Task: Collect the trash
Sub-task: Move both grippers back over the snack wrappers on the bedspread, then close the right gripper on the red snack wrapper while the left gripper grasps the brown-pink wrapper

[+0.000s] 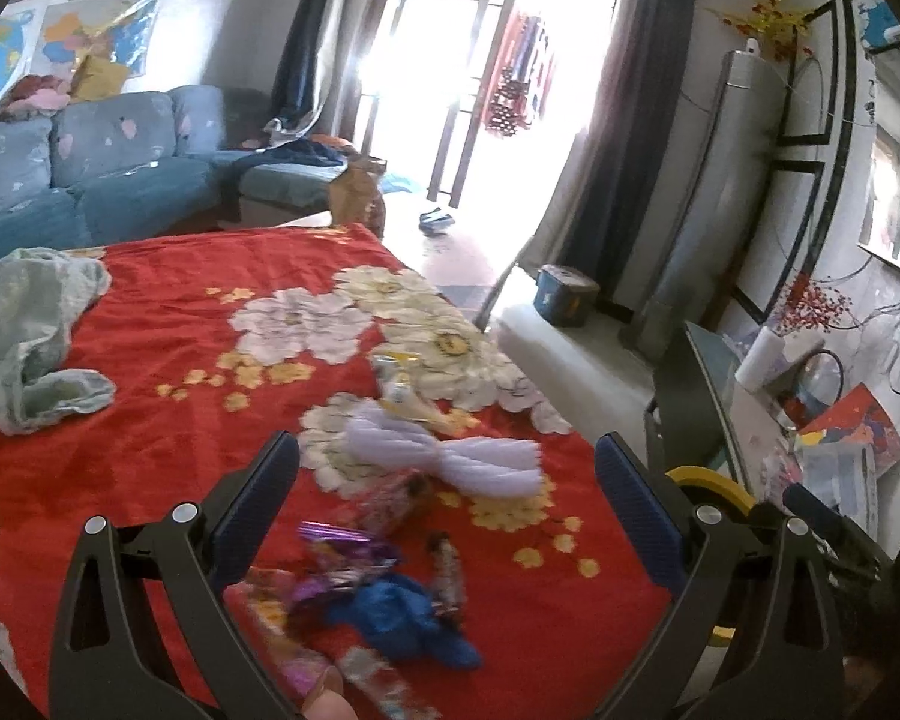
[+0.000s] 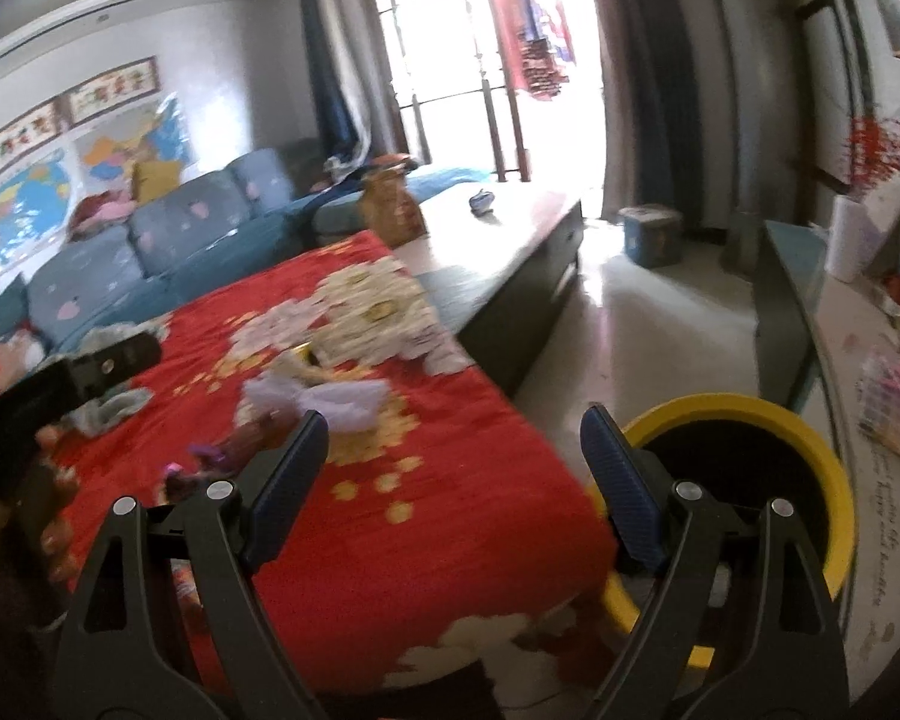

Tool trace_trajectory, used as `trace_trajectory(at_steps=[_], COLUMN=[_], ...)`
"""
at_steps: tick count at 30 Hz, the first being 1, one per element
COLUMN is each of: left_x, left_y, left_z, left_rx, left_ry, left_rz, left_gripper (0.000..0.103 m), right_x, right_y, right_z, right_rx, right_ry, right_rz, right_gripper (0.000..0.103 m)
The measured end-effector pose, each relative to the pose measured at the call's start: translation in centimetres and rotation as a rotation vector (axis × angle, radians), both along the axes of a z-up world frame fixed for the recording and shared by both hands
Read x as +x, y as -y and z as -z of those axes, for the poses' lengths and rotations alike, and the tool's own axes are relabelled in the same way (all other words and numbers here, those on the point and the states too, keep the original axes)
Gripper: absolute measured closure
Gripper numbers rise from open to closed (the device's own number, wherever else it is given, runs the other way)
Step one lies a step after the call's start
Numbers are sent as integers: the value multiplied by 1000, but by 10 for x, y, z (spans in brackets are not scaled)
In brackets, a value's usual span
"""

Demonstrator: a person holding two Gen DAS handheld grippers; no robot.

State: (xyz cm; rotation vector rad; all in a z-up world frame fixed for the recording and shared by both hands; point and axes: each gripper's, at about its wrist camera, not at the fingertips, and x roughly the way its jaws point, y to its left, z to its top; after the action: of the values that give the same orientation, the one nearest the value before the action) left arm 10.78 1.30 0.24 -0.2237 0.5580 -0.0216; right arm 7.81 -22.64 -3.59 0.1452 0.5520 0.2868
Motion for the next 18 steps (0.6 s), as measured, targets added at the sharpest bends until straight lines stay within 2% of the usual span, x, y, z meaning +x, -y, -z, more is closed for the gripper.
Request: trace_trajectory(at_steps=[8, 13, 18], left_x=[-2, -7, -14], left_y=[-42, -68, -86], left_z=[13, 24, 41], left_rx=[-7, -7, -34], left_ry=[-63, -100, -157], left_rz=[-47, -70, -59], left_gripper=[7, 7, 7], right_x=[-11, -19, -26], right_y=[-47, -76, -102], right_z=[8, 17, 26], right_rx=[-4, -15, -20], right_ry=[-41, -82, -126], right_rz=[-171, -285, -363], right_gripper=[26, 37, 42])
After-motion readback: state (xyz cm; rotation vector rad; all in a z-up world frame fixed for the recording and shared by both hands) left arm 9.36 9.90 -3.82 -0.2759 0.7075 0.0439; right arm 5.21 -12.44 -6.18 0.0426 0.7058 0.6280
